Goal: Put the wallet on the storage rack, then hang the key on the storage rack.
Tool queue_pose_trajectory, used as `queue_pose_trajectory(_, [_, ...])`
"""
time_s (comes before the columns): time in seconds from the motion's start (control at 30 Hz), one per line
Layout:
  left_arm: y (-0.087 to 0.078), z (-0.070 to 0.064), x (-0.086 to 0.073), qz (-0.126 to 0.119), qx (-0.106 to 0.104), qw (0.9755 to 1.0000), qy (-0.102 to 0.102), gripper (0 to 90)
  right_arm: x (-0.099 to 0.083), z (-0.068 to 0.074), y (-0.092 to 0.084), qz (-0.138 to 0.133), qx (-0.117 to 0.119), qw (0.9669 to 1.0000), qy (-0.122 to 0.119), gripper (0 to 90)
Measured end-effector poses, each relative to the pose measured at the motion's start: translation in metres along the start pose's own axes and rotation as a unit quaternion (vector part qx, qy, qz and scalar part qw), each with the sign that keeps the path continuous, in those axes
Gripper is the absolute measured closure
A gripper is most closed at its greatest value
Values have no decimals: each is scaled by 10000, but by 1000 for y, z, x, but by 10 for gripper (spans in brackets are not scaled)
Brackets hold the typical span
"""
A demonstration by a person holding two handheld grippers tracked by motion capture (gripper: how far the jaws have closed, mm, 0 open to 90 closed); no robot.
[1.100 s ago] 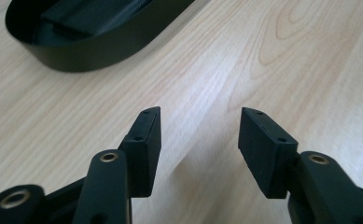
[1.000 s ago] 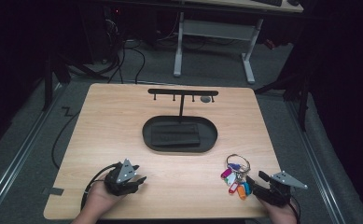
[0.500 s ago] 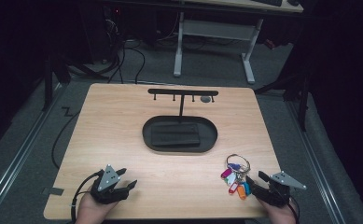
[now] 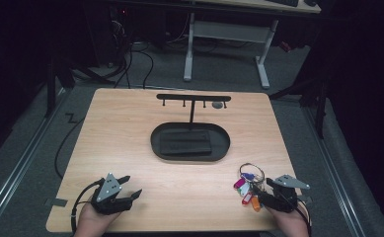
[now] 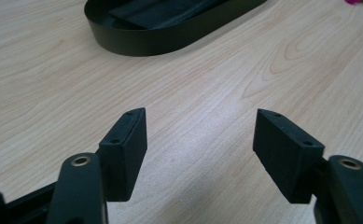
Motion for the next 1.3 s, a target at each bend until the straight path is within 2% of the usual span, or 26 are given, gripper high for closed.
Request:
queue_pose_trajectory(0.03, [-1,0,-1,15,-4,10000,4,348,2,0,-1,8,-42,10000,-57,348])
queue_pose_trajectory(0.13, [-3,-1,0,-10,21,10000,73,345,8,3,-3,87,27,9999,-51,351])
queue_pose_trajectory(0.2, [-5,-2,1,-55,15,9999,119,345,17,6,-5,287,85,9993,-217,350])
queue_pose_trajectory(0.23, [-5,-3,2,-83,-11,9999,119,345,17,6,-5,287,85,9993,-217,350])
queue_pose_trajectory(0.27, [-6,-3,4,-124,-79,9998,101,345,24,8,-5,451,114,9980,-417,340])
queue_pose_trajectory(0.43, [-5,-5,5,-139,-123,9998,100,345,41,10,-5,693,132,9952,-678,329])
queue_pose_trajectory(0.57, [-1,-7,4,-92,-197,9996,185,332,49,11,0,807,232,9943,-657,309])
queue_pose_trajectory(0.73, [1,-8,4,-86,-227,9996,150,322,55,10,5,966,322,9921,-739,309])
queue_pose_trajectory(0.93, [1,-5,3,-80,-231,9997,73,321,64,14,15,1377,462,9842,-1012,327])
queue_pose_trajectory(0.97, [1,-5,3,-80,-231,9997,73,322,64,14,15,1377,462,9842,-1012,327])
queue_pose_trajectory(1.0, [0,-6,3,-88,-250,9996,66,323,66,17,17,1532,508,9806,-1115,328])
queue_pose_trajectory(1.03, [0,-6,3,-88,-250,9996,66,324,66,17,17,1532,508,9806,-1115,328])
queue_pose_trajectory(1.07, [-1,-7,3,-79,-237,9996,112,324,67,18,18,1613,538,9783,-1187,329])
queue_pose_trajectory(1.1, [-2,-8,2,-80,-227,9996,140,326,69,21,19,1827,601,9720,-1353,336])
queue_pose_trajectory(1.17, [-2,-10,2,-46,-258,9995,194,326,70,23,20,1951,670,9674,-1471,344])
queue_pose_trajectory(1.2, [-1,-11,2,-33,-275,9994,229,326,70,23,20,1951,670,9674,-1471,344])
queue_pose_trajectory(1.27, [1,-12,2,20,-327,9991,263,325,72,25,21,2118,727,9624,-1540,355])
queue_pose_trajectory(1.3, [1,-13,2,32,-344,9990,279,326,73,26,25,2247,795,9582,-1582,365])
Point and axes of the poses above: each handheld gripper's, and its own axes: y roughly forward along the jaws, x roughly out of its top, z roughly to its left, the point moved 5 cm from there along y, roughly forward along the jaws, and after that the axes turned 12 degrees about -y, right-handed, at the moved point
